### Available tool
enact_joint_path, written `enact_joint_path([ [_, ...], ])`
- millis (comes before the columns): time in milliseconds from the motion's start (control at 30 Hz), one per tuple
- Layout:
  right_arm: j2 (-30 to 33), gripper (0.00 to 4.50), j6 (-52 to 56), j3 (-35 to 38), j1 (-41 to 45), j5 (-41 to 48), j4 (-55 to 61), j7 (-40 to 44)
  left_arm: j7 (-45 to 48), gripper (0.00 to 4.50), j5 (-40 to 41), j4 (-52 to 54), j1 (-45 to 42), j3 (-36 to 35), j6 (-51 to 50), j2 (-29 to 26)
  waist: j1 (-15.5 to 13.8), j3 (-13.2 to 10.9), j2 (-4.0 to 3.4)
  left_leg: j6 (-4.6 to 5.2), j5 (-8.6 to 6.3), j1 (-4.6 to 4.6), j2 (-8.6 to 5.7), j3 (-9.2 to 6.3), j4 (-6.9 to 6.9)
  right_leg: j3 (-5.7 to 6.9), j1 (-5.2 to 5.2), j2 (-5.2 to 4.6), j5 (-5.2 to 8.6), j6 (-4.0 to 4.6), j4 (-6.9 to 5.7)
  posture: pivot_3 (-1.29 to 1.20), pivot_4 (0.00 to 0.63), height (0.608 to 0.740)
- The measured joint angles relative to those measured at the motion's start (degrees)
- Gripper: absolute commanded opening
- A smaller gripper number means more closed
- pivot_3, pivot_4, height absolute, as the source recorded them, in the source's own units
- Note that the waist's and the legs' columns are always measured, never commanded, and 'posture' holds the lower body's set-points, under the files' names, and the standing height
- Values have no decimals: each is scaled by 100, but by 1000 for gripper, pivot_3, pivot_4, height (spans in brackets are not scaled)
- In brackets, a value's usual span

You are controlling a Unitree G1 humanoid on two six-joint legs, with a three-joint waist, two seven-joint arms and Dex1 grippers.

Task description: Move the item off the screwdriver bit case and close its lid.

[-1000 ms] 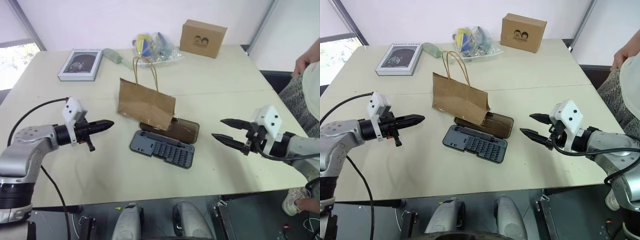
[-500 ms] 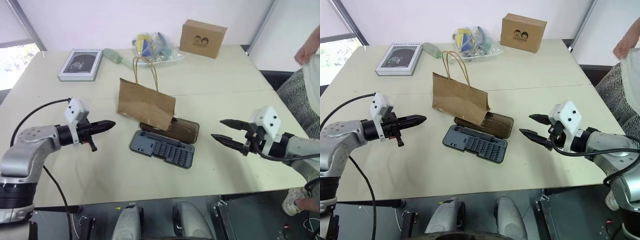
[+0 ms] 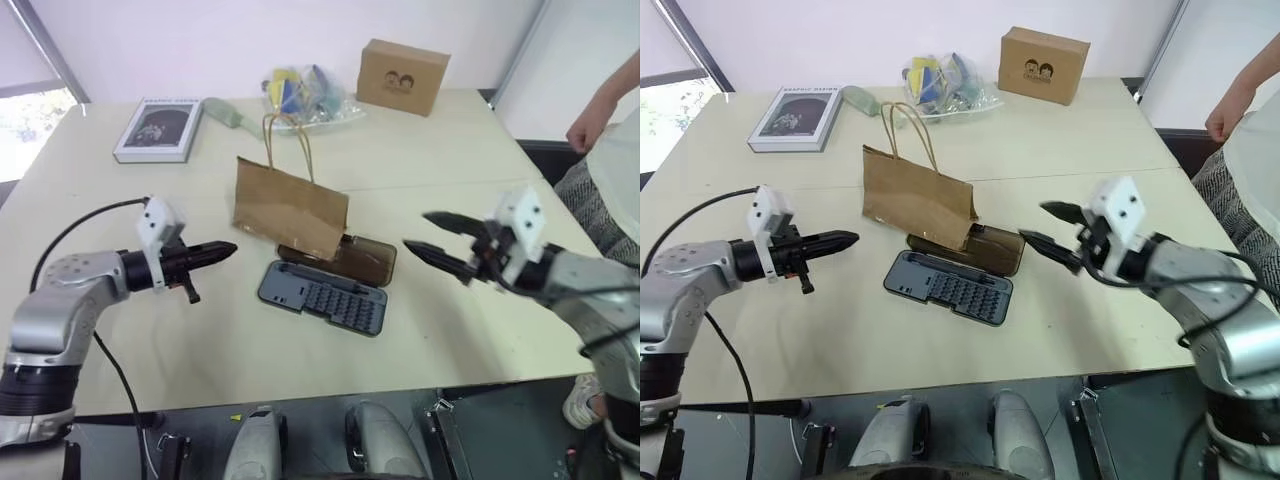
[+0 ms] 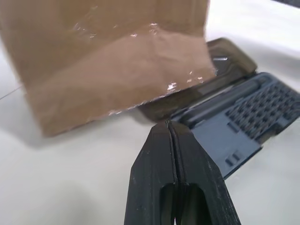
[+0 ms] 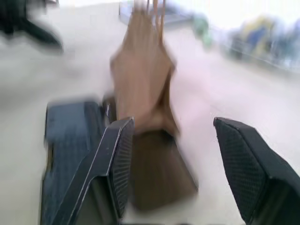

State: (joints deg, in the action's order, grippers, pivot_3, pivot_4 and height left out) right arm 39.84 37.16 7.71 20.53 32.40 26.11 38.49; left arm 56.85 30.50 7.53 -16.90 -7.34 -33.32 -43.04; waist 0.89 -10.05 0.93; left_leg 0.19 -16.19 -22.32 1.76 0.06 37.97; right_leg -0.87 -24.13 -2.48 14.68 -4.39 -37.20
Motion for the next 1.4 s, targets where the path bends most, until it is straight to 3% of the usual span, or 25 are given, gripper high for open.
enact_joint_path([
  [100, -441, 2813, 1, -455, 775, -308, -759, -255, -13, 0, -57, 5, -13, 104, 29, 21, -5, 0, 1, 0, 0, -6, 0, 3, 0, -1, -11, -2, -1, 0, -3, 0, 150, 740],
  [300, -994, 2813, -32, -1016, 1034, -655, -1604, -309, -116, 0, -71, 20, 91, 17, 43, -21, -25, -1, 0, 0, 0, -15, -2, 3, -2, 1, -16, -13, -2, -1, -2, 0, 150, 740],
  [633, -1395, 2813, -264, -1216, 1429, -916, -2373, 9, -425, 0, 64, 575, 601, -255, -37, -18, 4, -1, -1, 0, 0, -12, 1, 1, -2, 0, -21, -10, -2, 0, -11, 0, 150, 740],
  [1100, -1881, 2813, -593, -1565, 1807, -1239, -2849, 264, -635, 0, 127, 687, 668, -282, -106, 35, 14, -2, -2, 0, 0, -12, 0, 2, -2, 1, -22, -9, -3, 2, -11, 0, 150, 740],
  [1200, -1994, 1923, -960, -1608, 1957, -1451, -3399, 265, -649, 0, 125, 687, 637, -272, -105, 44, 8, -2, -2, -1, 0, -12, 0, 3, -2, 1, -22, -10, -3, 2, -11, 0, 150, 740],
  [1300, -2096, 344, -1246, -1601, 2082, -1618, -3868, 222, -659, 0, 120, 687, 606, -260, -102, 44, 9, -2, -2, -1, 0, -12, 0, 5, -2, 1, -22, -12, -3, 2, -11, 0, 150, 740],
  [1333, -2118, 31, -1310, -1599, 2108, -1654, -3952, 215, -665, 0, 119, 687, 599, -257, -98, 44, 9, -2, -2, -1, 0, -12, 0, 4, -2, 1, -22, -12, -3, 2, -11, 0, 150, 740],
  [1400, -2158, 31, -1449, -1590, 2155, -1721, -4071, 207, -680, 0, 114, 687, 599, -252, -94, 45, 9, -2, -3, -1, 0, -12, 0, 4, -3, 1, -23, -12, -3, 2, -11, 0, 150, 740],
])
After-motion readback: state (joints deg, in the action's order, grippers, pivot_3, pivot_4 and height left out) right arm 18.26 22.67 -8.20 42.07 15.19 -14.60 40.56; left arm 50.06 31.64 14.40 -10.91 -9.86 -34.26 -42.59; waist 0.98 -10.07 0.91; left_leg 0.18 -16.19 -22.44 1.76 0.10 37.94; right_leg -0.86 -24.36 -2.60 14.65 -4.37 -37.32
